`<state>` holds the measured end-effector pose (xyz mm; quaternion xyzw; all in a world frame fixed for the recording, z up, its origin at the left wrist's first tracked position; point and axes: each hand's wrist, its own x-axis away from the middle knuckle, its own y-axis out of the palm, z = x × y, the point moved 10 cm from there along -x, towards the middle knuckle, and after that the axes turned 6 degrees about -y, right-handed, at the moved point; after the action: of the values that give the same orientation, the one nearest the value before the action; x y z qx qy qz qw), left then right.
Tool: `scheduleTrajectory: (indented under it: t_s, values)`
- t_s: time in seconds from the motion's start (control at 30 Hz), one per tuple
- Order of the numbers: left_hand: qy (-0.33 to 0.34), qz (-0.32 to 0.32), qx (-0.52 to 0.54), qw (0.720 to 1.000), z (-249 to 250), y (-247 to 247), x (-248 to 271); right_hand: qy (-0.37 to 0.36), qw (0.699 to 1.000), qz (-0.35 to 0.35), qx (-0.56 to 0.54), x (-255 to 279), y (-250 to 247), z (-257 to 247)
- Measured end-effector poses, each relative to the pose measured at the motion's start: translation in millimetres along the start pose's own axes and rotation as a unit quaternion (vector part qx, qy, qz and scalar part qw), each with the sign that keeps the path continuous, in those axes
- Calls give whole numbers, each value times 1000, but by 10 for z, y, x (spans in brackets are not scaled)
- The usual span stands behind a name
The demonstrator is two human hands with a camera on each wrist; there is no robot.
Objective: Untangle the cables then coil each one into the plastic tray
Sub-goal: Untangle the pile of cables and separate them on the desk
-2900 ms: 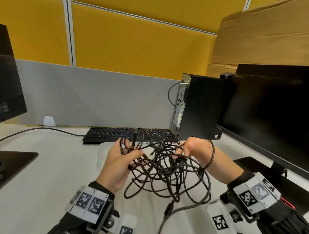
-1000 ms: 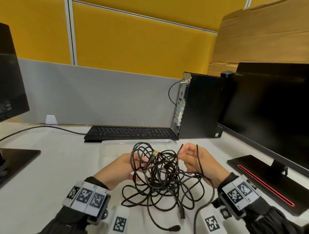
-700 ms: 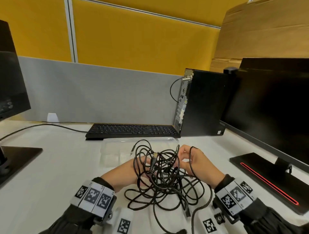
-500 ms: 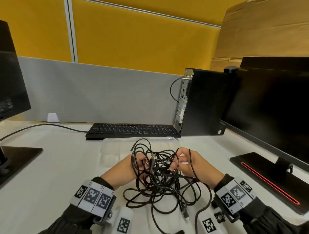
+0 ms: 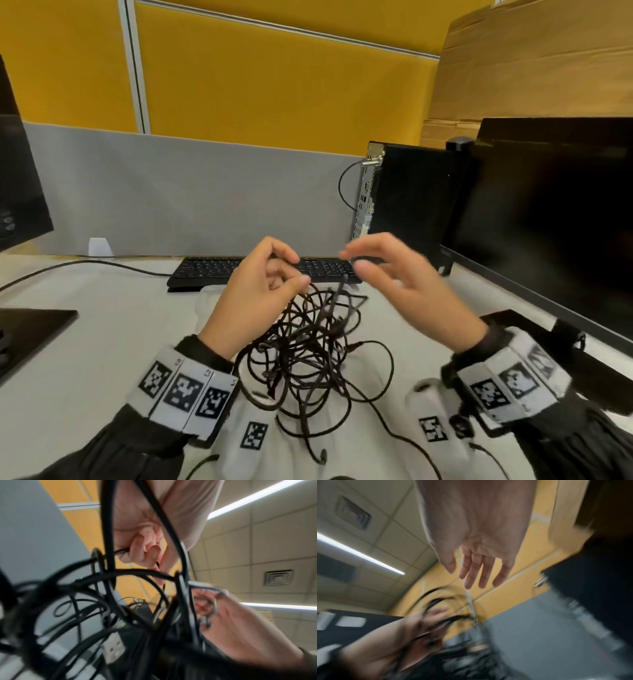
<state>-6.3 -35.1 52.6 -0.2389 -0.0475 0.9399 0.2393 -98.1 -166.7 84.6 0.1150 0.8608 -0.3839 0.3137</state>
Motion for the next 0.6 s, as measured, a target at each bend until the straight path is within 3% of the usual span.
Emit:
scheduleTrajectory:
  t_s: [0.07,0.17,0.27,0.37,0.43,0.5,0.6]
  values:
    - [24,31,12,999,160,-21,-11,14,998,-48,-41,-88,344,-18]
    - [57,81,82,992,354,-179,-14,36,990,-137,15,-89,707,197]
    - [23,140,233,962,252,-456,-39,62,967,-249,-11,114,939,411]
    - [-36,181,310,933,-47,-632,-57,65,964,-255,47,204,820,466]
    - [-41,173,192,965,-92,-662,-93,43,973,-203,103,150,624,392]
    - [-6,106,-16,994,53,-525,-157,9,979,-159,127,88,520,207]
    - [55,-42,-257,964,304,-52,-123,-35,987,-103,117,-9,496,-45]
